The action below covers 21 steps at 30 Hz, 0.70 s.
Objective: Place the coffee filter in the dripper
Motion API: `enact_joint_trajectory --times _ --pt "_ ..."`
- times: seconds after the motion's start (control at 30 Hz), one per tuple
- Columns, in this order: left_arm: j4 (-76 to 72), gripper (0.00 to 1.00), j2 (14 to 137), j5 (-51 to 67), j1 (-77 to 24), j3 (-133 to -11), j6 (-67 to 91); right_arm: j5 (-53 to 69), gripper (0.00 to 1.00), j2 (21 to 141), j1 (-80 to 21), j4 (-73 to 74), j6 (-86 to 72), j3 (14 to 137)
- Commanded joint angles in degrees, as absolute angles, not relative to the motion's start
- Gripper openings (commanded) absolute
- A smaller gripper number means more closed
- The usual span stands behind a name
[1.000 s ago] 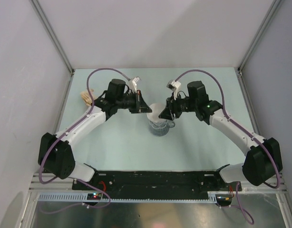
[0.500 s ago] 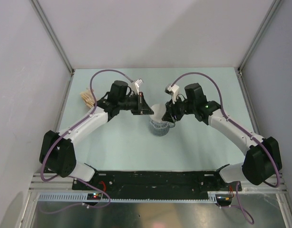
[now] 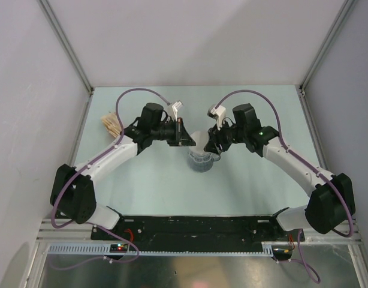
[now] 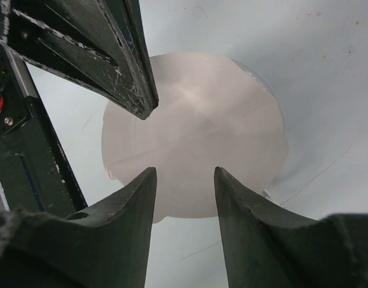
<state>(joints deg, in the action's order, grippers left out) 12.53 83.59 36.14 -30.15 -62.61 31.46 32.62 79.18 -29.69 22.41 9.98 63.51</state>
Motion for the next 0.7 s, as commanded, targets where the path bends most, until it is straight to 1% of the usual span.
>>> enact_joint_trajectory --times 0.0,0.1,0.17,0.4,0.43,0.5,0.53,0.6,0.67 --pt "10.86 0.1 80.9 35.61 -30.31 -63.73 28.89 34.17 0.5 77.0 -30.31 20.37 10.43 66.85" --pt "10.89 0.16 79.3 35.4 -30.32 -64.79 27.78 34.71 0.51 76.02 -31.13 19.27 10.58 67.24" --pt "10.85 0.23 78.34 35.41 -30.32 -65.66 27.12 34.8 0.53 75.3 -31.73 18.68 10.77 67.57" --pt "11.88 0.61 72.44 32.35 -30.3 -67.5 22.24 35.5 0.62 70.71 -31.25 14.37 10.28 67.79" --pt "12.53 0.67 71.07 31.11 -30.27 -67.76 20.7 35.81 0.64 69.98 -30.79 13.65 9.97 67.82" --pt "14.91 0.88 68.7 28.72 -30.2 -68.58 17.39 36.62 0.71 68.23 -29.47 11.74 8.91 67.84" --pt "16.51 0.94 67.57 27.72 -30.08 -69.01 15.77 36.85 0.77 67.29 -28.62 10.7 8.1 67.85" --pt "20.04 0.98 66.09 25.63 -29.36 -70.49 12.03 36.59 0.85 65.41 -27.19 8.96 6.86 67.78" --pt "24.1 0.99 65.52 23.99 -27.29 -72.88 8.76 35.16 0.91 63.39 -25.78 7.91 6.22 67.79"
